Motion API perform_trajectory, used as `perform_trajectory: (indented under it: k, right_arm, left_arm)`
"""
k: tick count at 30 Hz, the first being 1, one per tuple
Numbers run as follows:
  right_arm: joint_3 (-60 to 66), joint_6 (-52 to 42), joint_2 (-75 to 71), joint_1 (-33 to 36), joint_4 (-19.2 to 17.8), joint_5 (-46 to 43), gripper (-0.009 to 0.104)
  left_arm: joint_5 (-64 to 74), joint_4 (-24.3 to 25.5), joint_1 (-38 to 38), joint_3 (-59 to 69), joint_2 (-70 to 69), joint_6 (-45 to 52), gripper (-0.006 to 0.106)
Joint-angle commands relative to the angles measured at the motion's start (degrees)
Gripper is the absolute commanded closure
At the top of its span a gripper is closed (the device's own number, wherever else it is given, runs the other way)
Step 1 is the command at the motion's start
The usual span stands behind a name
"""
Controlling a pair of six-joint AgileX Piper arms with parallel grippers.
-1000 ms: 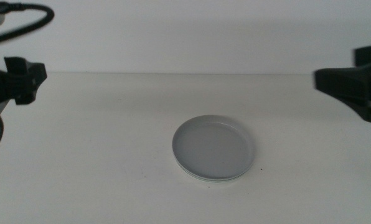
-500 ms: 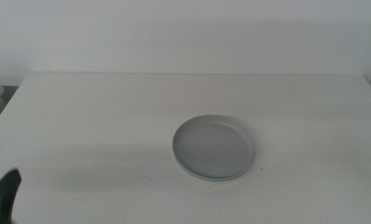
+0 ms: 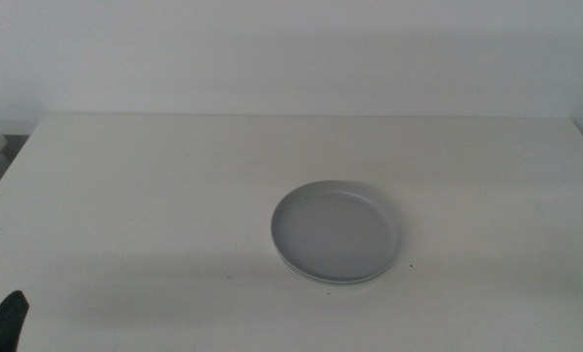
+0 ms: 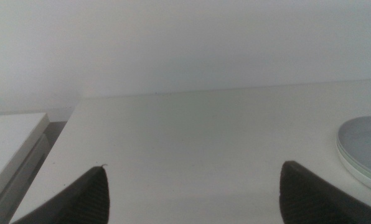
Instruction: Stack the three bowls on top of each other.
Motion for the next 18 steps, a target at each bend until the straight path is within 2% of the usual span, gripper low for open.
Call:
perform_trajectory:
  k: [1, 6, 8, 10, 11, 13, 15, 18]
  right_arm:
    - [0.2, -0.1, -1.2, -0.2, 0.4, -1.1, 0.002]
    - [3.1, -0.1, -3.7, -0.2, 0.5, -2.2, 0.002]
    - [5.4, 0.9, -5.7, -0.4, -2.1, -5.5, 0.002]
    - [8.7, 9.1, -7.9, -0.6, -2.6, -9.1, 0.002]
    - [10.1, 15.1, -8.9, -0.8, -4.3, -10.7, 0.002]
    - [13.6, 30.3, -10.6, -0.8, -13.7, -14.0, 0.002]
    - [15.9, 37.8, -10.6, -0.8, -19.7, -14.9, 0.002]
    - [18.4, 39.4, -10.6, -0.7, -22.4, -16.6, 0.002]
  left_arm:
    - [-0.1, 0.0, 0.0, 0.2, -0.2, 0.0, 0.007]
    - [-0.1, 0.0, 0.0, 0.2, -0.2, 0.1, 0.007]
    - [-0.1, 0.0, 0.0, 0.2, -0.2, 0.1, 0.007]
    - [-0.1, 0.0, 0.0, 0.2, -0.2, 0.0, 0.007]
    - [-0.1, 0.0, 0.0, 0.2, -0.2, -0.1, 0.007]
    - [-0.1, 0.0, 0.0, 0.2, -0.2, -0.1, 0.007]
    - [-0.1, 0.0, 0.0, 0.2, -0.2, -0.1, 0.007]
    - [-0.1, 0.0, 0.0, 0.2, -0.2, -0.1, 0.007]
